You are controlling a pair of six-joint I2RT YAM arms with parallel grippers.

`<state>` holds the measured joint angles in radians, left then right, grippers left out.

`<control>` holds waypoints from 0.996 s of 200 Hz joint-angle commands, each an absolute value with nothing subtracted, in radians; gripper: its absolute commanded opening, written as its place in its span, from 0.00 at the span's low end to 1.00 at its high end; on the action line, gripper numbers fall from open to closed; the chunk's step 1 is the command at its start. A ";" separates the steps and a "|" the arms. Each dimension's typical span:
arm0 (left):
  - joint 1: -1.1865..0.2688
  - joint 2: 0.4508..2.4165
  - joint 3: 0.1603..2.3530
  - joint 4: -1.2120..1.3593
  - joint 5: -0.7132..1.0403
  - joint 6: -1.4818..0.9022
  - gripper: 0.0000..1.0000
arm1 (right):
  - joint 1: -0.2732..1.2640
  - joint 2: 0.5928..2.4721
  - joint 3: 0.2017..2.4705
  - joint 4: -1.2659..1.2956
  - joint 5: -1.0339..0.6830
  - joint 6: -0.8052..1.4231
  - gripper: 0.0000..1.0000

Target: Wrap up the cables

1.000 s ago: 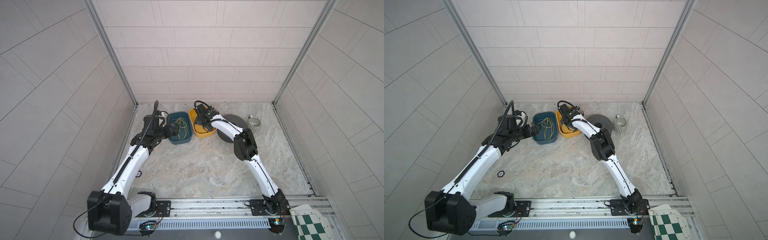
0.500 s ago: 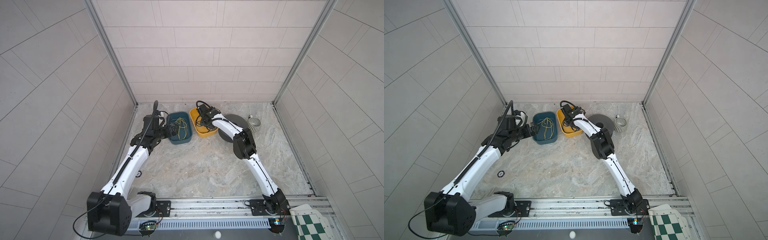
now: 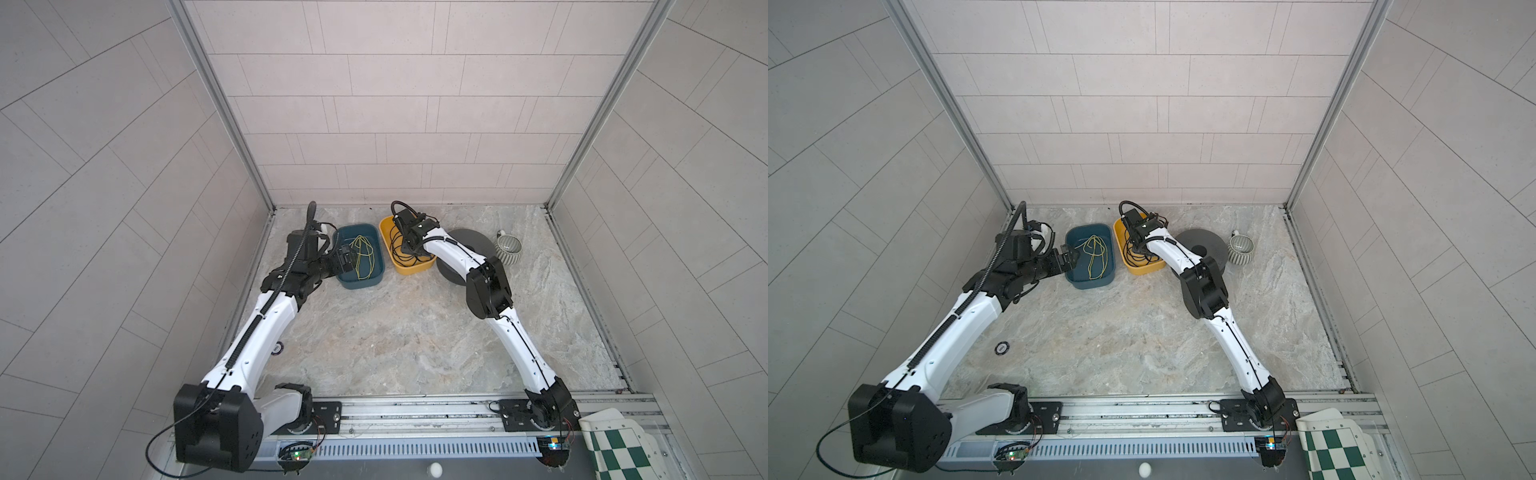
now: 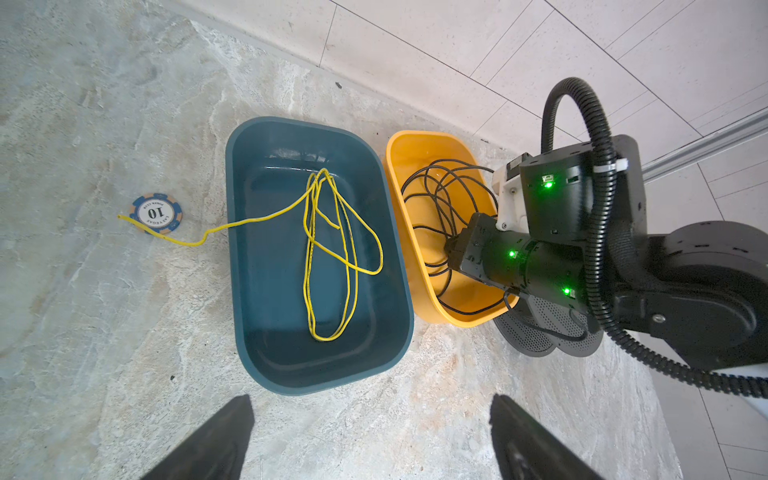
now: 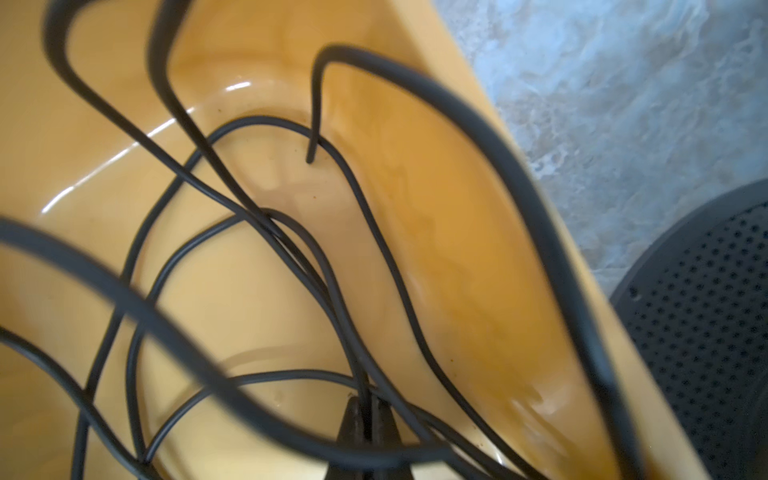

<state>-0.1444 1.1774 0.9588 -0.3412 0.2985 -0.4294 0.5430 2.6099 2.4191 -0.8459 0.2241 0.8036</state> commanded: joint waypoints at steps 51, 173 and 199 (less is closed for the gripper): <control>-0.148 1.156 0.951 -0.334 0.286 -0.419 0.94 | 0.558 2.340 2.241 -0.663 0.227 0.676 0.00; -0.148 1.160 0.953 -0.334 0.291 -0.417 0.95 | 0.641 1.903 2.023 -0.681 0.195 0.372 0.00; -0.148 1.161 0.953 -0.334 0.290 -0.417 0.95 | 0.644 1.745 1.902 -0.690 0.151 0.386 0.00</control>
<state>-0.1444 1.1763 0.9581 -0.3416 0.2913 -0.4290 0.6361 1.8839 1.9778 -0.6739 0.1814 0.4156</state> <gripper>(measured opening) 0.945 0.048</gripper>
